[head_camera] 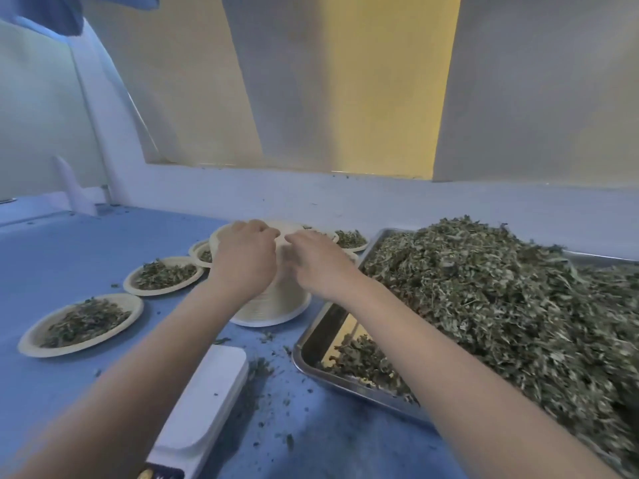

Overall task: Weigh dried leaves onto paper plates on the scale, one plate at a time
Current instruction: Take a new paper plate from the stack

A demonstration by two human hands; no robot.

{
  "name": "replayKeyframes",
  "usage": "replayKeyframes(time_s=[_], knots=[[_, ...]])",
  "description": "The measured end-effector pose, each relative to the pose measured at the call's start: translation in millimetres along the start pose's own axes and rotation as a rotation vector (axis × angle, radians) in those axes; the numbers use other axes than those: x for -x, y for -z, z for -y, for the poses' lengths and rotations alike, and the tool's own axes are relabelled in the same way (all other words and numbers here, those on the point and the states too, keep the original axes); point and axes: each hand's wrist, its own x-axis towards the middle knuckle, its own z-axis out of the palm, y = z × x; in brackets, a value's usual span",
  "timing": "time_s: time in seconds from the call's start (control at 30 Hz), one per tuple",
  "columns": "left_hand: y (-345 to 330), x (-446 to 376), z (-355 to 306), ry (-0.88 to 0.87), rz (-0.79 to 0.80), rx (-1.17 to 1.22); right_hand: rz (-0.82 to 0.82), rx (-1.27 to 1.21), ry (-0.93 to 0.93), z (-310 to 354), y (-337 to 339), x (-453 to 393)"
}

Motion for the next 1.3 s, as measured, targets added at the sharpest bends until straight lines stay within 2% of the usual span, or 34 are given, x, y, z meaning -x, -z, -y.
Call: replayKeyframes(time_s=[0.07,0.13,0.23,0.4,0.57,0.7,0.8,0.97,1.1,1.2,1.3], knots=[[1,-11,19,0.016,0.174,-0.098,0.012,0.098,0.062,9,-3,-23],[-2,-15,29,0.018,0.237,-0.05,0.07,0.215,0.059,11,-9,-37],[-4,-16,34,0.052,0.208,0.081,0.105,0.269,0.032,7,-15,-47],[5,-22,34,0.137,0.21,0.214,0.077,0.124,0.03,0,-10,-53],[23,-34,32,0.199,0.227,0.33,0.012,0.009,0.023,6,6,-58],[39,-38,30,0.189,0.181,0.369,-0.038,0.054,0.053,14,19,-58],[54,-31,27,0.121,0.106,0.345,-0.111,0.04,0.078,23,28,-50],[79,14,33,-0.123,-0.058,0.262,-0.27,0.04,0.216,48,33,-12],[91,81,49,-0.371,-0.202,0.199,-0.337,0.221,0.442,81,17,29],[89,134,64,-0.423,-0.243,0.173,-0.46,0.135,0.639,99,-13,58],[74,175,78,-0.411,-0.269,0.141,-0.45,0.083,0.722,105,-51,78]])
